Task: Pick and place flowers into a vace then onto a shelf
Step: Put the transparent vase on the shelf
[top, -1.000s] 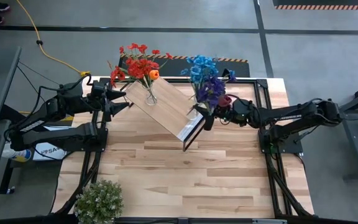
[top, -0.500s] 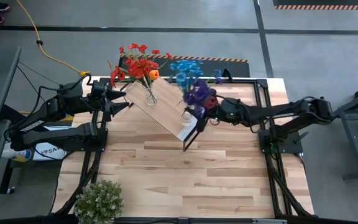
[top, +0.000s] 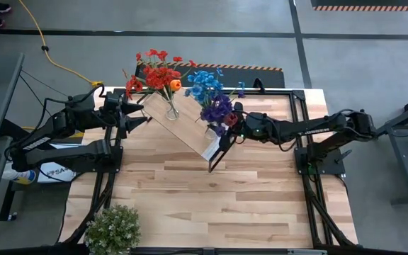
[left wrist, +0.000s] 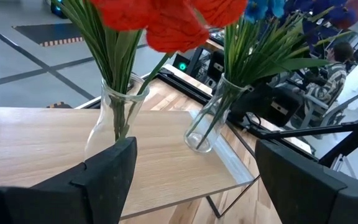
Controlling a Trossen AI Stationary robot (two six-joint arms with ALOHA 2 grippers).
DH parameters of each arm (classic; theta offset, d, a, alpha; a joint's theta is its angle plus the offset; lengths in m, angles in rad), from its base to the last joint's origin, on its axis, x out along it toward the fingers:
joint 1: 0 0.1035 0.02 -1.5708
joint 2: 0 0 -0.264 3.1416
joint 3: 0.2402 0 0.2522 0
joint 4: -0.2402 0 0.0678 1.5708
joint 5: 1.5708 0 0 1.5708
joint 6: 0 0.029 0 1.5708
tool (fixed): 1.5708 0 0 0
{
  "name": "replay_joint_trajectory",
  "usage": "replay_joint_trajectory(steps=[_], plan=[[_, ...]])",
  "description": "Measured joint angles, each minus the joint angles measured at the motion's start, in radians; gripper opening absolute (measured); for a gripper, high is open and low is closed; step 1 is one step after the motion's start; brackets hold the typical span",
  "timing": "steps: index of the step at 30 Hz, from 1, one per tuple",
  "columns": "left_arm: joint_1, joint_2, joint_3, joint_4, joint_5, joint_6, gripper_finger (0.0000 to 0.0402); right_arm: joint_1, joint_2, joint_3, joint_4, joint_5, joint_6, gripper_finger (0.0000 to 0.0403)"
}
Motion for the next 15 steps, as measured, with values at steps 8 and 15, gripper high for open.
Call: replay_joint_trajectory(steps=[8,15], plan=[[0.0,0.0,0.0,-0.014,0.0,0.0,0.0358,0.006,-0.001,0.0,-0.012,0.008,0.001,0.0178],[0.0,0.0,0.0,-0.029,0.0,0.0,0.0358,0.007,-0.001,0.0,-0.024,0.002,0.0,0.018]])
